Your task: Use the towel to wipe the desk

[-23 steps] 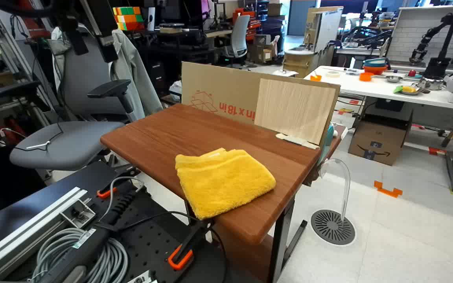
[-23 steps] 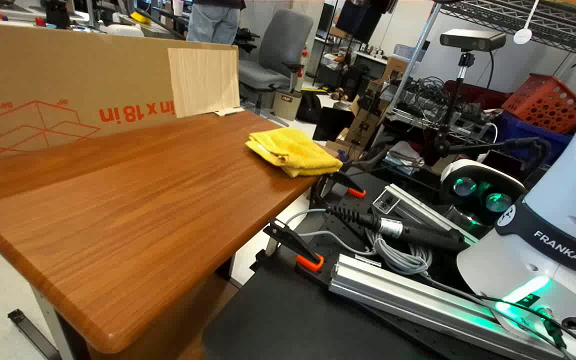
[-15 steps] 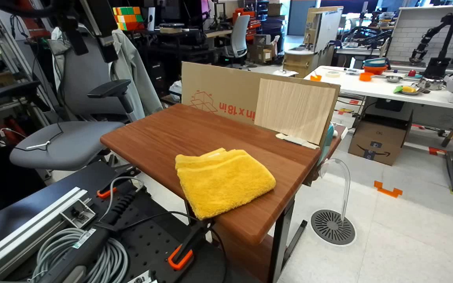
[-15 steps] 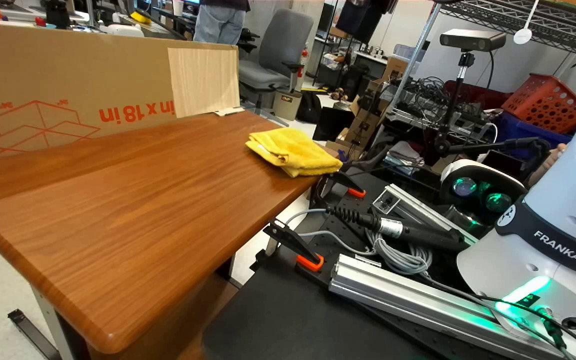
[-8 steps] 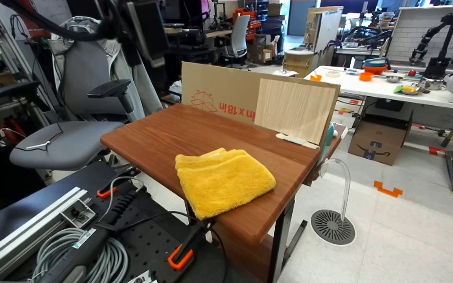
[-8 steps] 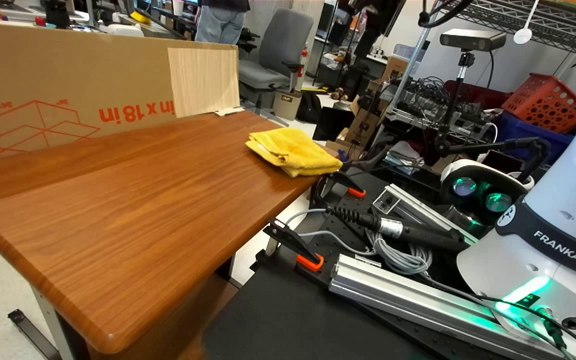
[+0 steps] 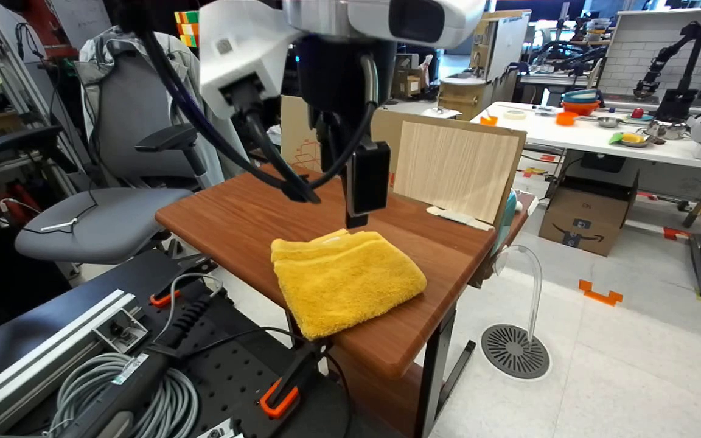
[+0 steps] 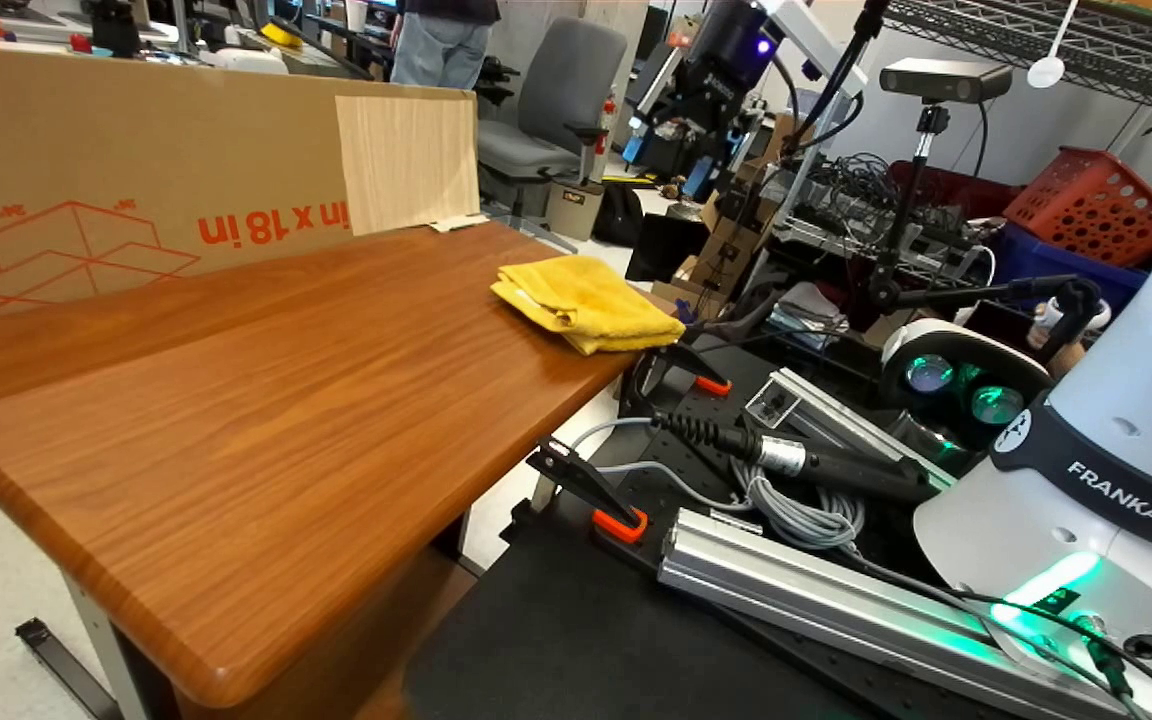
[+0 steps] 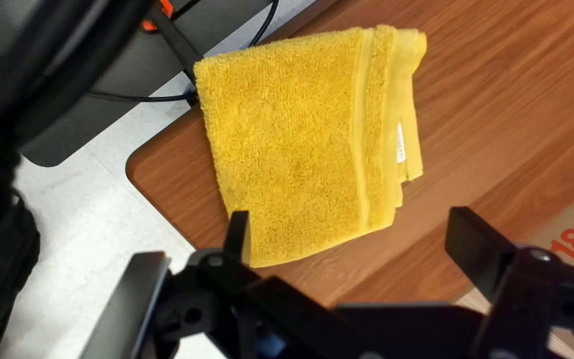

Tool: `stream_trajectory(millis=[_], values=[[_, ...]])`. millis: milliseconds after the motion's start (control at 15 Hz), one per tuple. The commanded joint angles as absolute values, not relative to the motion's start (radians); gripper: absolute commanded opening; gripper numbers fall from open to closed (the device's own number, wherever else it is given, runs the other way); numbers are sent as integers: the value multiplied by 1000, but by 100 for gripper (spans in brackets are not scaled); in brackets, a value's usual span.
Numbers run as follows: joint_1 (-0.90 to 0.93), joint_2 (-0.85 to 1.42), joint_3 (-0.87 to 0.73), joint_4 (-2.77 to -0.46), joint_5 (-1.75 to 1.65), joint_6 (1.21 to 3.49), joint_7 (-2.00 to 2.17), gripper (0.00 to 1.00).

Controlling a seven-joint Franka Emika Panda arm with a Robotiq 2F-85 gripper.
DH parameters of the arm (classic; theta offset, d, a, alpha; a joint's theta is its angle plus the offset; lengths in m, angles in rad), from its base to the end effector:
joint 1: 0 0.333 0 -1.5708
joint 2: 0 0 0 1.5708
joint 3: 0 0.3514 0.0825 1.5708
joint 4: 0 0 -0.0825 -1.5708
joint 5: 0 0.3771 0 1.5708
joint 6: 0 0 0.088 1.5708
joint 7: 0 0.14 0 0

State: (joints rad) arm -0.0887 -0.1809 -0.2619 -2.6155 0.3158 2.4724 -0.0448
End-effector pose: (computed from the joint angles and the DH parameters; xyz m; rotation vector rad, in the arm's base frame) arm 0.3966 -0.1368 0.3221 -2.7953 0.7863 -0.1065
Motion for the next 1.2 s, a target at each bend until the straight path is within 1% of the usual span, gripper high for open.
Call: stream_trajectory(millis=[0, 267, 467, 733, 1133], values=[[-110, -160, -238, -2601, 323, 2469, -47, 100], [-120, -132, -171, -2625, 158, 2537, 91, 100], [-78, -90, -134, -2638, 208, 2564, 87, 100], [-29, 6, -88, -2631, 373, 2642, 45, 100], [-49, 144, -60, -2634, 446, 2765, 30, 100]])
